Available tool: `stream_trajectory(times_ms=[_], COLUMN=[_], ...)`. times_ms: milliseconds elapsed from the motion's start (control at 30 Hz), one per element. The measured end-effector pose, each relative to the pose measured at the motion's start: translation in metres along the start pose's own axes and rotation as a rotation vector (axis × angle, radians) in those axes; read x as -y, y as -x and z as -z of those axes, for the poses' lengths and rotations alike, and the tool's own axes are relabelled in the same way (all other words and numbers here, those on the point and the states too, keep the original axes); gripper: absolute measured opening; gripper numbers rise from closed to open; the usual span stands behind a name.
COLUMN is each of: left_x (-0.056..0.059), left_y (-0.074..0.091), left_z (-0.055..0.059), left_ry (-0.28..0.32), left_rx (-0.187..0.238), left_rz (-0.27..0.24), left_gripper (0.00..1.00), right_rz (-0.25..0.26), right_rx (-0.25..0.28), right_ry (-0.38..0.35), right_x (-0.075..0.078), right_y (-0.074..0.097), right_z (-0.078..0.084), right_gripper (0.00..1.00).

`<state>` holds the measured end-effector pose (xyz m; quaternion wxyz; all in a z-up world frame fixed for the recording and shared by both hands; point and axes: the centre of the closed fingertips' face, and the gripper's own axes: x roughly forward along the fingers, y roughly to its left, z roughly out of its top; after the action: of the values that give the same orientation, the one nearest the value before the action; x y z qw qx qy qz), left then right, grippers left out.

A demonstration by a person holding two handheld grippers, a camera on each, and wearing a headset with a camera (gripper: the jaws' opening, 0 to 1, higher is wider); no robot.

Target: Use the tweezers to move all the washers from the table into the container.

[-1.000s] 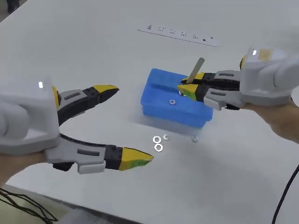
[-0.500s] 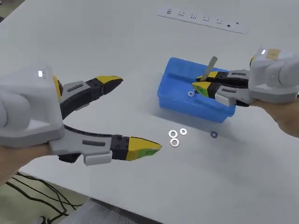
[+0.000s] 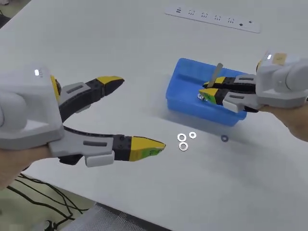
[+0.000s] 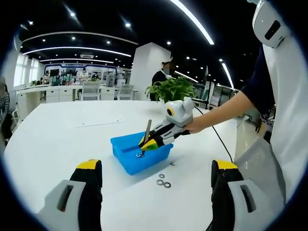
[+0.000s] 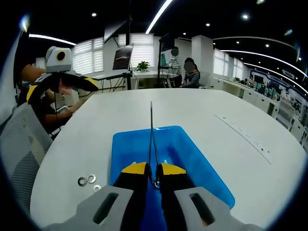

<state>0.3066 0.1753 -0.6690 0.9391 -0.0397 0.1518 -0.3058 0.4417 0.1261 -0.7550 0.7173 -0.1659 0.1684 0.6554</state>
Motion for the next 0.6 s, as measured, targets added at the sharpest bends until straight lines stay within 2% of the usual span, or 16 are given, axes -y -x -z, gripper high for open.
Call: stream_trajectory(times_ms=[200, 333, 433, 500, 600], left_x=[0.001, -0.004, -0.013, -0.017, -0.014], left_y=[-0.002, -0.013, -0.032, -0.043, -0.064], left_z=[0.002, -0.004, -0.015, -0.022, -0.042], left_ry=[-0.003, 0.014, 0.043, 0.03, -0.01], left_rx=[-0.008, 0.018, 0.054, 0.059, 0.095], left_rz=[0.0, 0.012, 0.03, 0.037, 0.089], left_gripper=[1.0, 1.0, 0.95, 0.89, 0.81], right_rz=[0.029, 0.037, 0.026, 0.019, 0.014], right_rx=[0.006, 0.009, 0.008, -0.002, -0.013], right_ry=[0.013, 0.029, 0.048, 0.06, 0.069], right_x=[0.006, 0.006, 0.001, -0.001, -0.003], right_y=[0.008, 0.013, 0.015, 0.015, 0.016], right_z=[-0.008, -0.015, -0.017, -0.015, -0.013], right_gripper=[0.08, 0.08, 0.08, 0.08, 0.08])
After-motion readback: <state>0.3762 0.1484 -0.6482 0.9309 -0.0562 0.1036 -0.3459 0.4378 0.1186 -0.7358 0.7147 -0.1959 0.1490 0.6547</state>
